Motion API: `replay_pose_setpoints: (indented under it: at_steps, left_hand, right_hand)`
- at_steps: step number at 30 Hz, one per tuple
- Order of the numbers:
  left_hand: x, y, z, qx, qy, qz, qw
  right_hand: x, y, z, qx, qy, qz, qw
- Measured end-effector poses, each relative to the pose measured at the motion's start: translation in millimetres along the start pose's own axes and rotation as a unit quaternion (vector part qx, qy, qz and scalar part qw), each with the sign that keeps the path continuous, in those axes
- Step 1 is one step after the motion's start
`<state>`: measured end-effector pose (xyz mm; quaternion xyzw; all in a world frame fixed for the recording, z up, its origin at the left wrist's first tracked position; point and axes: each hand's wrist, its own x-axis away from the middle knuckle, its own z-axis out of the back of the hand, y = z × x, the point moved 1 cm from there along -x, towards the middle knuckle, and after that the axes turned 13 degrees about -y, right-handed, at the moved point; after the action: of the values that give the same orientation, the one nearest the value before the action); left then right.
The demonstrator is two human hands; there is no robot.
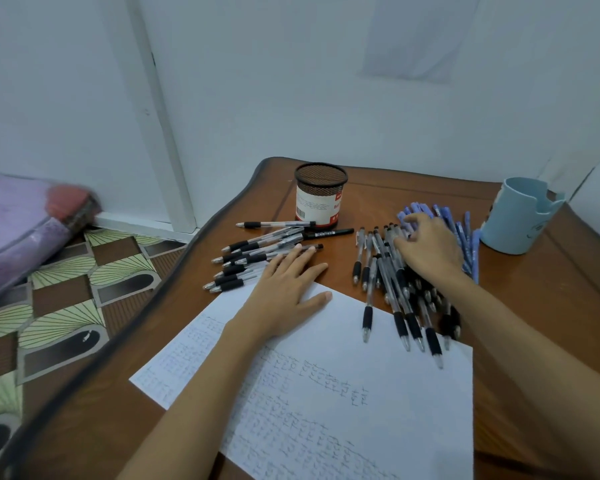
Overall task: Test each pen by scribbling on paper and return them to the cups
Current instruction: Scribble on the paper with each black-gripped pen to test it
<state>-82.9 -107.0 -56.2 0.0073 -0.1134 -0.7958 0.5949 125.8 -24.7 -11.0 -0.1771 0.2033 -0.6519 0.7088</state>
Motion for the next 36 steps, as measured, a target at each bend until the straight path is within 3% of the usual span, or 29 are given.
replay_pose_setpoints:
  at_steps: [4, 8, 11, 14, 18, 21, 23, 26, 29, 32, 36]
  left_hand:
    - [3, 4, 7, 0.046, 0.073, -0.021, 0.996]
    - [7, 2, 16, 0.089, 0.229, 0.002, 0.969]
    - [6, -6, 14, 0.080, 0.262, 0.064, 0.960]
    - [6, -14, 13, 0.087, 0.261, 0.113, 0.955]
    - [6, -14, 12, 0.115, 0.263, 0.112, 0.951]
    - [7, -15, 13, 0.137, 0.275, 0.097, 0.947]
    - [7, -15, 14, 0.154, 0.278, 0.098, 0.943]
    - [9, -11, 18, 0.163, 0.265, 0.068, 0.948]
    - [17, 4, 24, 0.174, 0.193, -0.020, 0.965]
    - [31, 24, 20, 0.153, 0.099, -0.069, 0.981]
    - [53, 38, 0, 0.090, 0.018, -0.045, 0.995]
  right_hand:
    - [-3, -22, -7, 0.049, 0.013, 0.112, 0.992]
    - [-9, -53, -27, 0.132, -0.120, 0.212, 0.961]
    - [-15, -62, -44, 0.149, -0.169, 0.227, 0.948]
    - [-16, -60, -53, 0.078, -0.151, 0.230, 0.958]
    - [-15, -54, -45, -0.025, -0.195, 0.230, 0.953]
    - [-7, -49, -24, -0.235, -0.177, 0.187, 0.937]
    - [4, -41, -7, -0.407, -0.149, 0.133, 0.891]
    - [23, -24, 14, -0.644, -0.138, 0.012, 0.752]
    - [54, -9, 25, -0.760, -0.123, -0.075, 0.634]
    - [97, -1, 24, -0.813, -0.106, -0.088, 0.566]
    - [138, 3, 16, -0.841, -0.106, -0.083, 0.524]
